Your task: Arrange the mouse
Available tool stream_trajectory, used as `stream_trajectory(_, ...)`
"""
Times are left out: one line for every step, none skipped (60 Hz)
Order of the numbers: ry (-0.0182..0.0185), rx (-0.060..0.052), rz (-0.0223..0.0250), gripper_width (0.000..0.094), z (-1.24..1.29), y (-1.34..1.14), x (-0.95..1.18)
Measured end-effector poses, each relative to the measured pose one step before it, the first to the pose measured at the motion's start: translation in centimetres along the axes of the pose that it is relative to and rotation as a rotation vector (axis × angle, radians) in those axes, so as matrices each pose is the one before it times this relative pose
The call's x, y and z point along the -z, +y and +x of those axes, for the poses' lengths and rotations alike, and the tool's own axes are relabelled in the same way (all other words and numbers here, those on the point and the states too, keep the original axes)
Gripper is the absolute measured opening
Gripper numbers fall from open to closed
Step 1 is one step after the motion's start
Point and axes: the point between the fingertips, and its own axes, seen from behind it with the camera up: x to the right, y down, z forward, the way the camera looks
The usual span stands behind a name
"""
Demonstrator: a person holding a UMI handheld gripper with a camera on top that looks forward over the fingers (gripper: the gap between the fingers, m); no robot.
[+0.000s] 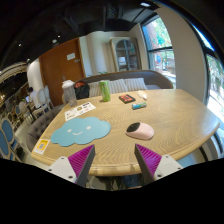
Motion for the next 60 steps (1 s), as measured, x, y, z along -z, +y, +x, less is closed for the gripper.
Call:
stream_trajectory(0.00876,-0.0010,-0.00417,0.0823,0.826,0.181,-0.371)
stream_trajectory(0.00916,0.0015,-0.00387,0.0823,0.840,0.132,-0.426)
stream_trajectory(0.00926,0.0029,-0.00331,0.0824,0.828,0.111,-0.498)
stream_trajectory(0.01102,0.0037,-0.00226,0.0824,0.878,0.075,-0.463)
stream_trajectory(0.01276,0.0047,-0.00156,0.0823,0.841,0.066,-0.479)
stream_trajectory(0.01294,0.0060,-0.00116,0.0824,0.866,0.039,-0.453)
stream_trajectory(0.01264,0.0075,-0.00068,0.0824,0.790,0.014,-0.489)
stream_trajectory(0.01120,0.0094,0.00009,0.0824,0.670,-0.025,-0.466)
stream_trajectory(0.00818,0.0114,0.00106,0.0824,0.590,-0.029,-0.574)
stream_trajectory(0.00739,0.0110,-0.00076,0.0822,0.565,0.024,-0.564)
stream_trajectory(0.00746,0.0101,-0.00289,0.0822,0.532,0.049,-0.614)
stream_trajectory(0.00689,0.0086,-0.00435,0.0823,0.471,0.064,-0.598)
stream_trajectory(0.00604,0.0081,-0.00501,0.0823,0.472,0.074,-0.607)
stream_trajectory(0.00616,0.0064,-0.00553,0.0823,0.420,0.044,-0.554)
stream_trajectory(0.00501,0.0052,-0.00543,0.0824,0.344,0.034,-0.582)
stream_trajectory(0.00046,0.0049,-0.00435,0.0825,0.341,0.034,-0.805)
stream_trajectory(0.00057,0.0057,-0.00407,0.0825,0.204,0.046,-0.505)
stream_trajectory(0.00046,0.0052,-0.00484,0.0823,0.204,0.001,-0.558)
stream_trajectory(-0.00320,0.0039,-0.00367,0.0828,0.157,-0.050,-0.403)
stream_trajectory(-0.00447,-0.0099,0.01533,0.0821,-0.059,-0.604,-0.126)
stream_trajectory(-0.00557,-0.0050,-0.00169,0.0818,0.125,-0.142,-0.578)
stream_trajectory(-0.00253,-0.0021,-0.00861,0.0818,0.083,-0.011,-0.301)
stream_trajectory(-0.00960,-0.0006,-0.00333,0.0824,0.075,-0.227,0.023)
stream_trajectory(-0.00513,0.0000,-0.00276,0.0821,0.024,-0.129,-0.401)
stream_trajectory(-0.00397,0.0022,-0.00596,0.0819,0.026,-0.090,-0.264)
stream_trajectory(-0.00087,0.0029,-0.00372,0.0815,0.147,-0.191,-0.258)
stream_trajectory(0.00049,0.0023,-0.00178,0.0813,0.160,-0.216,-0.325)
stream_trajectory(0.00254,0.0025,-0.00560,0.0814,0.236,-0.144,-0.266)
stream_trajectory(0.00126,-0.0001,-0.00228,0.0814,0.159,-0.240,-0.277)
stream_trajectory(-0.00219,-0.0011,-0.00380,0.0814,0.131,-0.143,-0.271)
stream_trajectory(-0.00194,-0.0006,-0.00553,0.0814,0.120,-0.200,-0.262)
stream_trajectory(-0.00184,-0.0007,-0.00586,0.0813,0.149,-0.184,-0.223)
stream_trajectory(-0.00061,-0.0013,-0.00575,0.0813,0.141,-0.167,-0.247)
stream_trajectory(0.00169,-0.0017,-0.00492,0.0813,0.208,-0.192,-0.242)
stream_trajectory(0.00386,-0.0024,-0.00312,0.0813,0.278,-0.220,-0.231)
stream_trajectory(0.00471,-0.0014,-0.00284,0.0811,0.271,-0.187,-0.239)
stream_trajectory(0.00339,-0.0008,-0.00044,0.0809,0.242,-0.226,-0.252)
stream_trajectory(0.00122,-0.0005,-0.00005,0.0803,0.176,-0.237,-0.251)
stream_trajectory(-0.00048,-0.0035,0.00111,0.0791,0.103,-0.266,-0.612)
stream_trajectory(0.00124,-0.0032,0.00061,0.0775,0.142,-0.181,-0.220)
stream_trajectory(0.00180,-0.0029,0.00083,0.0754,0.164,-0.135,-0.173)
stream_trajectory(0.00247,-0.0016,-0.00011,0.0726,0.158,-0.102,-0.149)
stream_trajectory(0.00325,-0.0023,-0.00122,0.0690,0.194,-0.149,-0.108)
stream_trajectory(0.00541,-0.0033,0.00071,0.0651,0.202,-0.090,-0.105)
stream_trajectory(0.00646,-0.0053,0.00062,0.0605,0.188,-0.036,-0.094)
stream_trajectory(0.00587,-0.0066,0.00176,0.0556,0.089,-0.088,-0.186)
stream_trajectory(0.00937,-0.0065,0.00040,0.0540,0.250,-0.029,-0.054)
stream_trajectory(0.00545,-0.0072,0.00093,0.0541,0.091,-0.017,-0.033)
stream_trajectory(0.00085,-0.0040,-0.00009,0.0539,-0.012,0.033,-0.006)
stream_trajectory(0.00128,-0.0008,0.00209,0.0535,-0.024,0.014,0.031)
stream_trajectory(0.00395,0.0001,0.00598,0.0523,0.034,-0.060,-0.007)
stream_trajectory(0.00478,-0.0027,0.00657,0.0515,0.047,-0.067,-0.063)
stream_trajectory(0.00493,-0.0046,0.00197,0.0509,0.159,0.043,0.136)
stream_trajectory(0.00407,-0.0021,0.00350,0.0496,-0.019,0.011,-0.136)
stream_trajectory(0.00356,0.0013,0.00217,0.0485,0.002,-0.001,-0.027)
stream_trajectory(0.00302,-0.0008,0.00004,0.0478,-0.008,0.006,0.002)
stream_trajectory(0.00305,-0.0055,-0.00010,0.0461,0.010,-0.024,0.025)
stream_trajectory(0.00426,-0.0094,-0.00027,0.0451,0.044,-0.021,0.091)
stream_trajectory(0.00680,-0.0133,-0.00040,0.0439,0.077,-0.008,0.125)
stream_trajectory(0.00664,-0.0148,0.00140,0.0416,0.110,-0.085,0.365)
